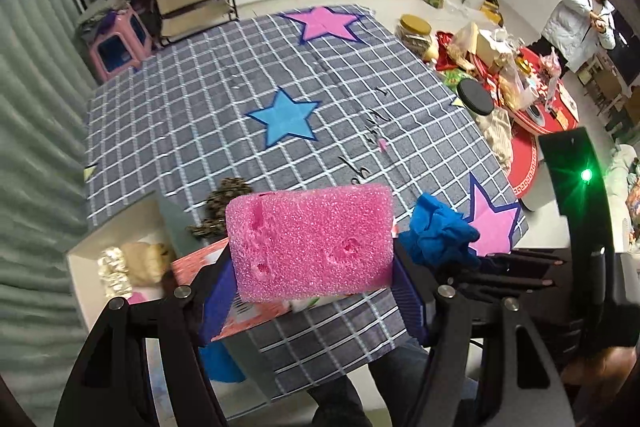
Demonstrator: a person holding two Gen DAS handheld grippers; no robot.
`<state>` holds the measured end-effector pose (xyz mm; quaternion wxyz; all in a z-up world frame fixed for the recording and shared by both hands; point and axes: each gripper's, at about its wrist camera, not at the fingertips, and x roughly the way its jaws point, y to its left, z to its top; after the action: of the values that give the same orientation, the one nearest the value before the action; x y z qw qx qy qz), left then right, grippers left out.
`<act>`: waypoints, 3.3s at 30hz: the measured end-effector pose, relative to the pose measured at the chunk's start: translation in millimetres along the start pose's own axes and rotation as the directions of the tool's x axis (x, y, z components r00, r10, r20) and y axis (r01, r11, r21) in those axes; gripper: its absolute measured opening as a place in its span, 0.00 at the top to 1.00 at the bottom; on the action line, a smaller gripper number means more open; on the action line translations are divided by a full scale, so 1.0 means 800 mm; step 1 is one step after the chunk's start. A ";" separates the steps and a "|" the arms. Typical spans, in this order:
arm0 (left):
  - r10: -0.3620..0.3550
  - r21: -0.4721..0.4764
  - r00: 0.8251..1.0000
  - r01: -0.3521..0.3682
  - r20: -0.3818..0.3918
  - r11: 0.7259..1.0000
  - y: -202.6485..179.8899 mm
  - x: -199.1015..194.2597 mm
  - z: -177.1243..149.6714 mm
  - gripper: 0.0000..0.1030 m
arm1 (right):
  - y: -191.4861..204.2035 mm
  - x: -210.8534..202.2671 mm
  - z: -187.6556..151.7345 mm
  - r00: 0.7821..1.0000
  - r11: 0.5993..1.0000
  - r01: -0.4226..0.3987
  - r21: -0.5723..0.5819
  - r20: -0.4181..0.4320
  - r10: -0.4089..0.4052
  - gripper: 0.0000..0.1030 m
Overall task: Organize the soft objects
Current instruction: 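Lift the pink foam block and blue cloth toward the white box with both tools, then carry the pink foam block and blue cloth over the white box with both tools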
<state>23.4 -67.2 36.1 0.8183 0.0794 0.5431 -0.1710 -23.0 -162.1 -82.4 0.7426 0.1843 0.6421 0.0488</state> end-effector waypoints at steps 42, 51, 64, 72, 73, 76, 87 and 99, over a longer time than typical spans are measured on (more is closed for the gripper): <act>0.196 -0.318 0.972 -0.147 0.127 0.937 0.134 -0.113 -0.143 0.29 | 0.187 -0.018 -0.064 0.998 0.916 -0.018 -0.402 0.056 0.044 0.83; 0.191 -0.328 0.972 -0.139 0.134 0.935 0.136 -0.118 -0.147 0.29 | 0.188 -0.020 -0.067 0.998 0.918 -0.006 -0.396 0.057 0.031 0.83; 0.188 -0.355 0.972 -0.128 0.141 0.926 0.151 -0.122 -0.149 0.29 | 0.209 -0.020 -0.066 0.998 0.903 0.018 -0.429 0.067 0.012 0.83; 0.192 -0.367 0.972 -0.130 0.138 0.921 0.158 -0.119 -0.151 0.29 | 0.217 -0.021 -0.066 0.997 0.896 0.020 -0.444 0.074 0.015 0.83; 0.191 -0.368 0.972 -0.129 0.135 0.921 0.159 -0.118 -0.150 0.29 | 0.217 -0.019 -0.065 0.997 0.897 0.018 -0.441 0.070 0.015 0.83; 0.189 -0.371 0.973 -0.127 0.135 0.920 0.161 -0.117 -0.149 0.29 | 0.216 -0.019 -0.062 0.998 0.899 0.018 -0.437 0.069 0.014 0.83; 0.182 -0.407 0.975 -0.116 0.128 0.906 0.172 -0.111 -0.158 0.29 | 0.223 -0.015 -0.061 0.998 0.887 0.032 -0.461 0.058 -0.005 0.83; 0.203 -0.525 0.979 -0.153 0.038 0.837 0.213 -0.089 -0.206 0.29 | 0.254 0.004 -0.067 1.000 0.845 0.024 -0.534 0.016 -0.018 0.83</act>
<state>-80.9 156.9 26.2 0.8457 -0.1022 0.5209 0.0552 -41.2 39.0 -22.6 0.7682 -0.0364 0.6014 0.2164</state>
